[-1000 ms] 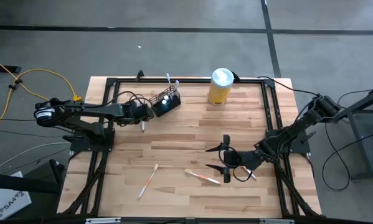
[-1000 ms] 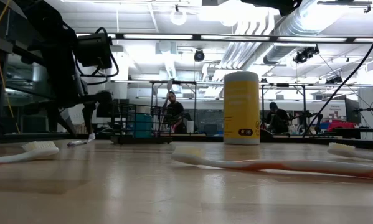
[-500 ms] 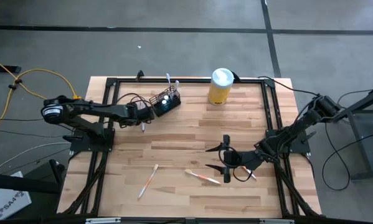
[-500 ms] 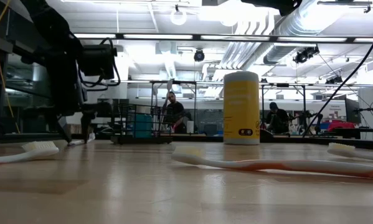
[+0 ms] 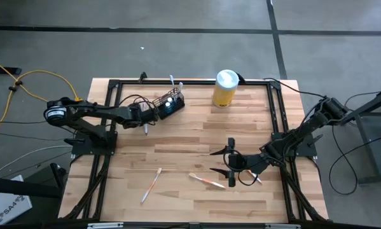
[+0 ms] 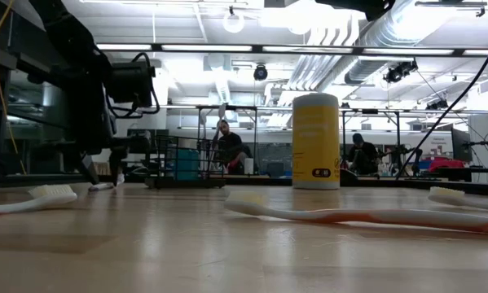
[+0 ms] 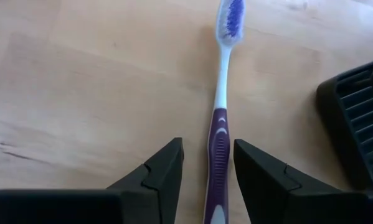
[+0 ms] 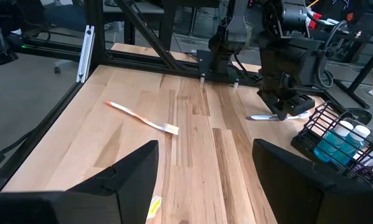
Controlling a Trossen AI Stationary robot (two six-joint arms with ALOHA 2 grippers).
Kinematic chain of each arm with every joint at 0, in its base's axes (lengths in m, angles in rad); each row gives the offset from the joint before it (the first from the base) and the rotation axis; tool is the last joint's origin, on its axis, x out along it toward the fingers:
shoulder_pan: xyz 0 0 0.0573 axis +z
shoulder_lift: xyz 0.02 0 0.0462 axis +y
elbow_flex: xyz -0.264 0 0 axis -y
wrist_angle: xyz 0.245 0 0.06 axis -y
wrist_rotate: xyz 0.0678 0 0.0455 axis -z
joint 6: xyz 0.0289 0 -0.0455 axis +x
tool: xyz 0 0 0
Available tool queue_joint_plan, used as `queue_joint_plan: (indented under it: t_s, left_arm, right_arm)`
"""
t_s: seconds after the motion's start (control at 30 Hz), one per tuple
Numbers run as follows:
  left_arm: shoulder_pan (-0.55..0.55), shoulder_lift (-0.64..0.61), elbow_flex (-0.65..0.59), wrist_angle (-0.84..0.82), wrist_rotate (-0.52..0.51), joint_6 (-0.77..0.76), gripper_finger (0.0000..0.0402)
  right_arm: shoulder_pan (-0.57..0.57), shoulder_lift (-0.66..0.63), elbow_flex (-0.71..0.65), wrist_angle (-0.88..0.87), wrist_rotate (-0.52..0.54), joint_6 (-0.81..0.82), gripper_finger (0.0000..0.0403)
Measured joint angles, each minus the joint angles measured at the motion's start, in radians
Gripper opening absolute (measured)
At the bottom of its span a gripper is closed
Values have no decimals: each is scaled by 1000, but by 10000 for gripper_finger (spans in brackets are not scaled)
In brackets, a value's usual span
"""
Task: Pick & Place toothbrushing station
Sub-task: Put the purple toothbrush into the right section of the wire organizer
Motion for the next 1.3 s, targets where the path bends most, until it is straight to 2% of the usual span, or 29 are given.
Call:
queue_joint_plan:
  t_s: [0.13,0.5,0.8,1.07,1.3]
  left_arm:
    - [2,0,0,-13,49,0,131]
    - [2,0,0,-34,80,3,86]
    - [0,0,1,-29,182,3,80]
    - [1,1,1,-38,204,3,79]
    - [21,1,1,-63,204,0,53]
  right_arm:
    - [0,0,0,0,0,0,252]
    - [0,0,0,1,0,0,252]
    - [0,0,0,8,0,0,252]
    - [0,0,0,8,0,0,252]
    - [0,0,0,8,0,0,252]
